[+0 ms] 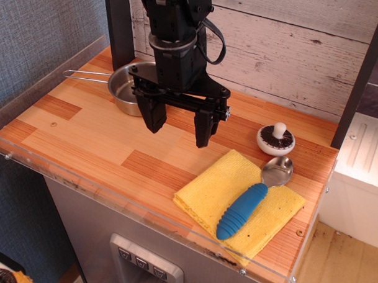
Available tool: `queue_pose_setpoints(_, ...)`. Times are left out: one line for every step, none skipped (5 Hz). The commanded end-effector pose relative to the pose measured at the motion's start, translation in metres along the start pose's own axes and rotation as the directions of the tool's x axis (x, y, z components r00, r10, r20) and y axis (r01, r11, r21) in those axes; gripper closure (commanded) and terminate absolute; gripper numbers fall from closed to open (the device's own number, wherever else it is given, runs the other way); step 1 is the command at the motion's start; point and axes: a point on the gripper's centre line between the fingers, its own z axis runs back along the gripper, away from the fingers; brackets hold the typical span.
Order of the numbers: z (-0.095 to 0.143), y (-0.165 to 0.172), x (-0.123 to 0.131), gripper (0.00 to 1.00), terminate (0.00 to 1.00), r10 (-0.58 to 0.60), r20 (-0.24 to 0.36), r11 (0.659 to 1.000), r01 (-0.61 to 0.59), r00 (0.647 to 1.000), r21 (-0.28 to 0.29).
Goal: Move the mushroom inside the pot
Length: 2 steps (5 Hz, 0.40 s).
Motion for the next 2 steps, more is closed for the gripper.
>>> queue_pose_setpoints(0.000, 0.000, 0.000, 0.00, 0.00, 0.000, 0.000, 1.000, 0.000, 1.000, 0.000)
queue_pose_setpoints(0.002, -0.028, 0.031, 0.00, 0.00, -0.045, 0.031, 0.999, 0.045, 0.999, -0.005)
